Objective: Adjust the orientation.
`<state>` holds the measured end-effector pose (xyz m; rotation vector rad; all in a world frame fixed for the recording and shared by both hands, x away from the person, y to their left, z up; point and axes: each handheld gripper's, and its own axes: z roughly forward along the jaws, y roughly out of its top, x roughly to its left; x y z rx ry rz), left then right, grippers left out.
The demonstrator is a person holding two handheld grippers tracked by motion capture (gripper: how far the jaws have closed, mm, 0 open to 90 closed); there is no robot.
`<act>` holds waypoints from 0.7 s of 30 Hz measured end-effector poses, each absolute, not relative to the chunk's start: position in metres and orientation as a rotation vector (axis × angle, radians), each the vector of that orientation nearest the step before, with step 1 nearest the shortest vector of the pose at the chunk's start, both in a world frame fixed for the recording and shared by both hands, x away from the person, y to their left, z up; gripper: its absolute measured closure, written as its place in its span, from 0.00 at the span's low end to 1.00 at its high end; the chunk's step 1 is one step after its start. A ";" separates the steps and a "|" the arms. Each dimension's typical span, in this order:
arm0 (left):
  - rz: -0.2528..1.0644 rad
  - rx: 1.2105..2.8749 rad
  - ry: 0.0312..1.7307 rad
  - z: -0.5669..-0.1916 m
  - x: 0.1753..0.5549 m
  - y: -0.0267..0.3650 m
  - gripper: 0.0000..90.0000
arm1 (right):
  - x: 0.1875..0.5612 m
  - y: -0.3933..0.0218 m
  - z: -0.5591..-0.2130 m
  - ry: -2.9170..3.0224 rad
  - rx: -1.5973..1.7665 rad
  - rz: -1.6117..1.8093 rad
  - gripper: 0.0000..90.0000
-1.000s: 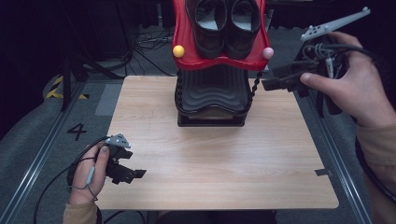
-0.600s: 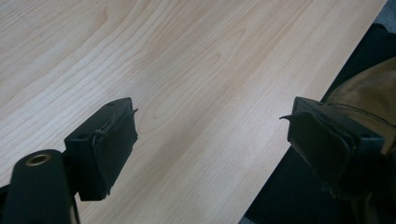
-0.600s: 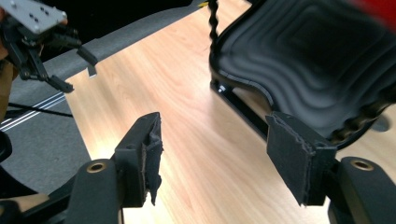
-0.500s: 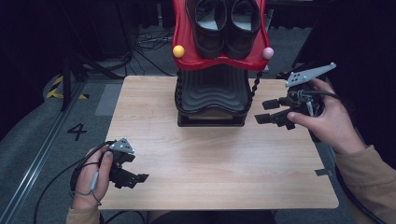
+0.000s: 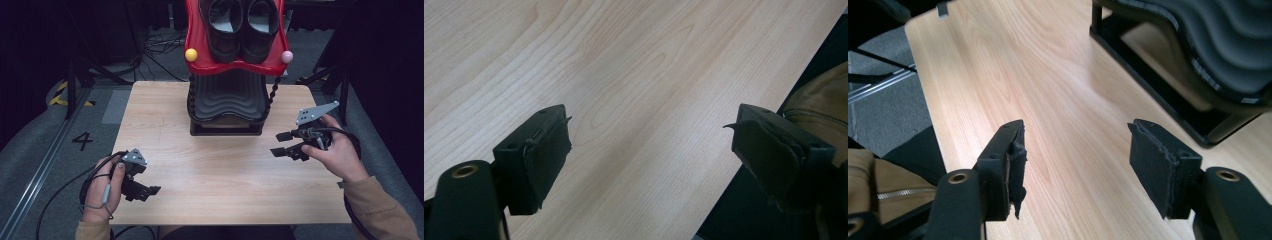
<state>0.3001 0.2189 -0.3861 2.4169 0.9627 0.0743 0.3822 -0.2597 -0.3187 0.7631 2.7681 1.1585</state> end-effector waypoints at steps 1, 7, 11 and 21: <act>0.066 2.412 0.967 -0.387 0.301 0.218 0.18 | 0.382 -0.260 -0.324 2.771 0.756 1.155 0.45; 0.060 2.425 0.954 -0.389 0.305 0.214 0.18 | 0.383 -0.263 -0.349 2.767 0.796 1.173 0.44; 0.048 2.438 0.949 -0.393 0.307 0.211 0.18 | 0.383 -0.265 -0.366 2.768 0.813 1.170 0.44; 0.041 2.442 0.950 -0.394 0.309 0.209 0.18 | 0.381 -0.271 -0.401 2.790 0.826 1.151 0.44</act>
